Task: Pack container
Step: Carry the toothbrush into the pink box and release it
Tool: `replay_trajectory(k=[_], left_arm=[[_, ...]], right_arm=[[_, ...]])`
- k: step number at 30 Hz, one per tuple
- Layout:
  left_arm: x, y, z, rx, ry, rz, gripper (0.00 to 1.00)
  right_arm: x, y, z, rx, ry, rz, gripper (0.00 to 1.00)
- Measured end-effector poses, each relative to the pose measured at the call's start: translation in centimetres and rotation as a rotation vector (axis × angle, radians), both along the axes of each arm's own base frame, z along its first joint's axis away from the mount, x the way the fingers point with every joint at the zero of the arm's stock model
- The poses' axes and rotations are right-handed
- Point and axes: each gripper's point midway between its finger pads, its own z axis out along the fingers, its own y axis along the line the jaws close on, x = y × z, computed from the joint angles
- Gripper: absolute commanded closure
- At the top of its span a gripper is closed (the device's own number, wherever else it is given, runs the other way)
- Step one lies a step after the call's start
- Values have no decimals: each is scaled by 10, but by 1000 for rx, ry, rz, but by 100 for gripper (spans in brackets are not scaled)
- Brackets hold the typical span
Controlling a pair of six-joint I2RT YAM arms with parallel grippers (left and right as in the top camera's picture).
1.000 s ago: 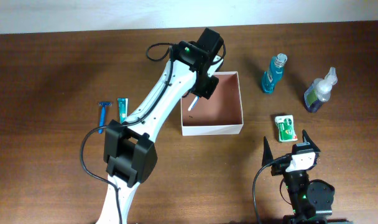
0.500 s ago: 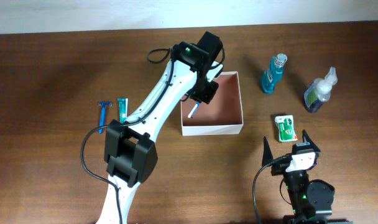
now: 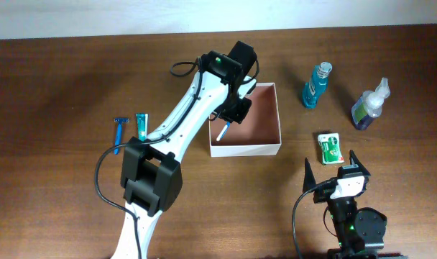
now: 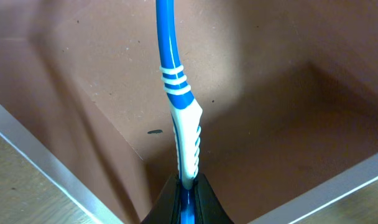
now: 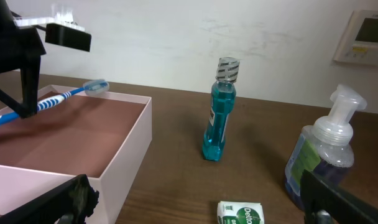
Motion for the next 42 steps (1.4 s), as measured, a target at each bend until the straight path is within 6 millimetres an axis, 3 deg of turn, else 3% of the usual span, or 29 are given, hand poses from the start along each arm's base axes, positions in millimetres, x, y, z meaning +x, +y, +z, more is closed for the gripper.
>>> replay_trajectory(k=[8,17,23,27,33,36,42], left_arm=[[-3,2,-30,37,67,60,99],[-2,2,-35,40,73,68,99],[-5,3,-61,73,118,69,98],[-6,4,-75,88,140,72,91],[-4,3,-78,85,136,75,90],[-4,3,-78,85,136,76,72],[-4,3,-78,85,137,83,67]], right_arm=[[0,0,0,0,0,0,2],[0,0,0,0,0,0,2],[0,0,0,0,0,0,2],[0,0,0,0,0,0,2],[0,0,0,0,0,0,2],[0,0,0,0,0,0,2],[0,0,0,0,0,0,2]])
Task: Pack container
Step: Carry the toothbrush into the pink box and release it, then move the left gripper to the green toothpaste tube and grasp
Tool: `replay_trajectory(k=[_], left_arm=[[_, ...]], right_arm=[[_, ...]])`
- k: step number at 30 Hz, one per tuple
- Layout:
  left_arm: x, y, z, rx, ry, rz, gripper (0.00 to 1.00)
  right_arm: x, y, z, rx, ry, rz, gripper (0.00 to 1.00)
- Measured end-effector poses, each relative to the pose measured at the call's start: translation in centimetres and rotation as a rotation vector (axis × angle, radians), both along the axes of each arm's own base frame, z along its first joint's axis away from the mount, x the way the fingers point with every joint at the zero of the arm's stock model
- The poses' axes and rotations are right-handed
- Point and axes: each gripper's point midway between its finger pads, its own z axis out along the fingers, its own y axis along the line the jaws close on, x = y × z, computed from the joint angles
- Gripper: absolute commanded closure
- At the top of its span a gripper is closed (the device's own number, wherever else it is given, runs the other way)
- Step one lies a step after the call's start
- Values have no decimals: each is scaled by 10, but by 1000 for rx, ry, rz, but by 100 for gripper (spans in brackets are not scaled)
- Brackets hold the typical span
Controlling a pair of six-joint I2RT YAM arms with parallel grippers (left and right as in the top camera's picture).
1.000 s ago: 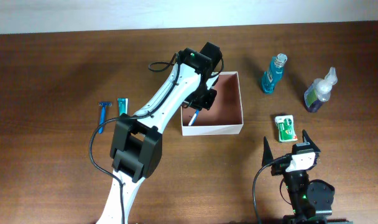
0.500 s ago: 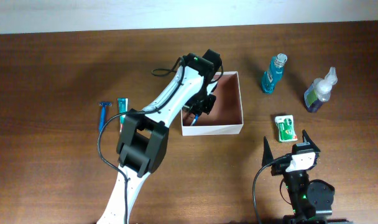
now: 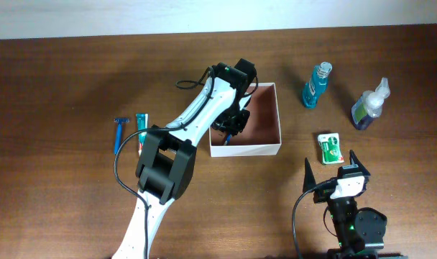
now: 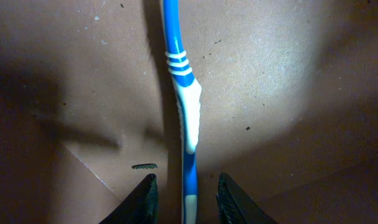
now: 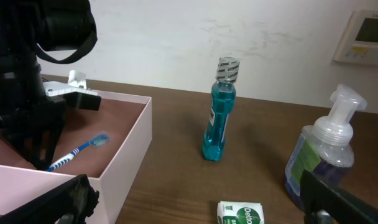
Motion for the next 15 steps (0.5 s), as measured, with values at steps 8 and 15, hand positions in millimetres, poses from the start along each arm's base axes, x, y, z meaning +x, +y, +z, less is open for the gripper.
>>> replay_trajectory(k=[8,15], left_arm=[[1,-1,4,-2,-3,-1,62],[30,-20,59,-87,-132,0,57]], right_arm=[[0,0,0,0,0,0,2],[0,0,0,-1,0,0,2]])
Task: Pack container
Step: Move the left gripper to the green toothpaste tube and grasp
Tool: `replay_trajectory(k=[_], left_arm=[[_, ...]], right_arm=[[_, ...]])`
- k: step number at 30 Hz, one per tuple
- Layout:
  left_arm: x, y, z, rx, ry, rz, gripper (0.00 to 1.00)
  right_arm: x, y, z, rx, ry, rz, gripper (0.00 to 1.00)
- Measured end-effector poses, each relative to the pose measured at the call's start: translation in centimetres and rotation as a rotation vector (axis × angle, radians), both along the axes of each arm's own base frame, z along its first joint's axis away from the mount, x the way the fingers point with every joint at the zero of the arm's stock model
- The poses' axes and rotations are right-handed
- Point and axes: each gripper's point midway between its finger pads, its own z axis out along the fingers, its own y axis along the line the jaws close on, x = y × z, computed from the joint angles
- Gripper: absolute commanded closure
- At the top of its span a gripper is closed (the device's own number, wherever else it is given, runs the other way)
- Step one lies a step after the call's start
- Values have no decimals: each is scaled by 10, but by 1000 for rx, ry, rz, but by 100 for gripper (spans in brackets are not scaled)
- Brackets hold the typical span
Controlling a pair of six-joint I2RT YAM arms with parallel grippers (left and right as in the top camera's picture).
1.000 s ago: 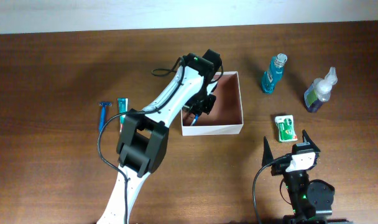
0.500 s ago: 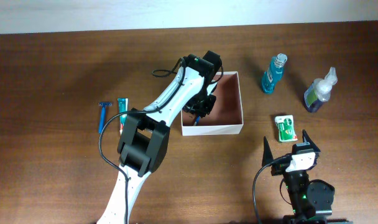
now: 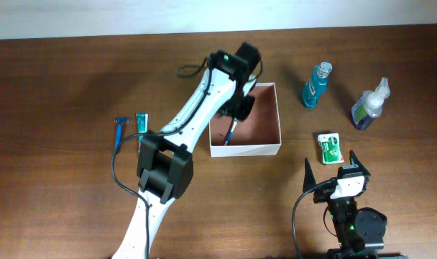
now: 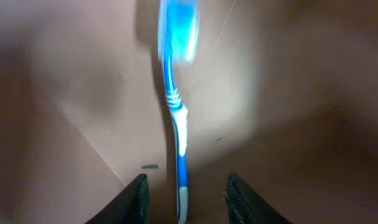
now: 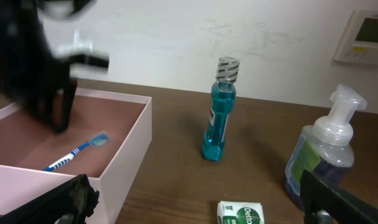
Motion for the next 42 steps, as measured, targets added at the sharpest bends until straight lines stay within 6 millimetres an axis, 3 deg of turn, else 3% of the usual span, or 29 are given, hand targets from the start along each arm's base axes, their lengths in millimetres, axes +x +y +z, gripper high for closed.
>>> replay_trajectory(k=[6,8,11,19,25,34,42], left_arm=[[15,-5,74,-82,-139,8,55],[13,9,88,-62,-148,25,55],[14,39,95,-13,-133,72,55],[50,120,96,12,-134,248,49],[58,163,95,25,-118,336,49],[30,228,76,82,42,456,49],[-4,245,30,128,250,494,49]], right_arm=[[0,0,0,0,0,0,2],[0,0,0,0,0,0,2],[0,0,0,1,0,0,2],[0,0,0,1,0,0,2],[0,0,0,1,0,0,2],[0,0,0,1,0,0,2],[0,0,0,1,0,0,1]])
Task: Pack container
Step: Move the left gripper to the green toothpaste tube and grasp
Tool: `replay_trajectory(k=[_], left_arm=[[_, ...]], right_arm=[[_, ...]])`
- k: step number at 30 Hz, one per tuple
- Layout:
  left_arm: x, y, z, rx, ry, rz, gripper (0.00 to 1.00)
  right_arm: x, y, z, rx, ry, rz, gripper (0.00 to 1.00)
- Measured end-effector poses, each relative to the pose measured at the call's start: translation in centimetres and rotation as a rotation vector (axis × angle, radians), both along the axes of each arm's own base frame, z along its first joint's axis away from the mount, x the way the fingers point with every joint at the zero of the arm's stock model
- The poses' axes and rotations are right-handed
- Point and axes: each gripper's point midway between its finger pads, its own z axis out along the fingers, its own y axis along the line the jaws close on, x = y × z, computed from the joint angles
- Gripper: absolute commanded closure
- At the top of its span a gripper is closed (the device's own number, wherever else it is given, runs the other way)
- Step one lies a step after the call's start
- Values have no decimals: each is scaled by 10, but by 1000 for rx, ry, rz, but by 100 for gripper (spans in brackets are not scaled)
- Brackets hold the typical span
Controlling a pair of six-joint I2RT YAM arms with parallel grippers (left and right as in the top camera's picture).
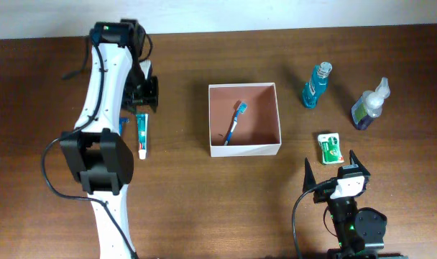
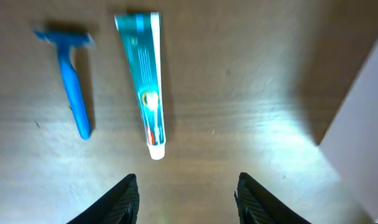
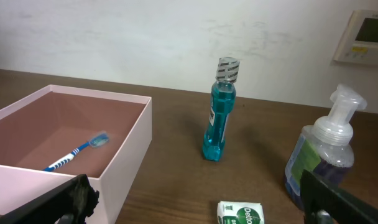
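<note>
The pink-white box point(image 1: 276, 119) sits mid-table with the blue toothbrush point(image 1: 234, 124) lying inside, also seen from the right wrist as toothbrush point(image 3: 77, 150) in the box point(image 3: 124, 155). My left gripper point(image 1: 141, 94) is open at the far left, over the teal toothpaste tube point(image 2: 145, 90) and blue razor point(image 2: 72, 84). In the overhead view the toothpaste point(image 1: 141, 134) and razor point(image 1: 121, 122) lie beside that arm. My right gripper point(image 3: 195, 205) rests open at the near right, empty.
A teal mouthwash bottle point(image 1: 316, 85) and a purple soap pump bottle point(image 1: 368, 105) stand right of the box. A green-and-white soap packet point(image 1: 330, 147) lies near my right gripper. The box edge point(image 2: 363, 124) shows at the right of the left wrist view.
My left gripper has left the box and moved far left, now open above the toothpaste and razor. The toothbrush stays lying in the box. The right arm has not moved.
My left gripper held the toothbrush over the box. Then it stood open low inside the box with the toothbrush lying on the floor. Then it was higher above the brush. Now it hangs over the toothpaste and razor at the left.
</note>
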Motion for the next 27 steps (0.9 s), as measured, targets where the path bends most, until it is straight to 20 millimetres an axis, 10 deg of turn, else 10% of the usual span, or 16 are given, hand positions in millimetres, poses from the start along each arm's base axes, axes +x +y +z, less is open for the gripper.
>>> replay_trajectory(k=[27], left_arm=[[-39,32,-97,32,173,93,49]], right_arm=[[0,0,0,0,0,0,2]])
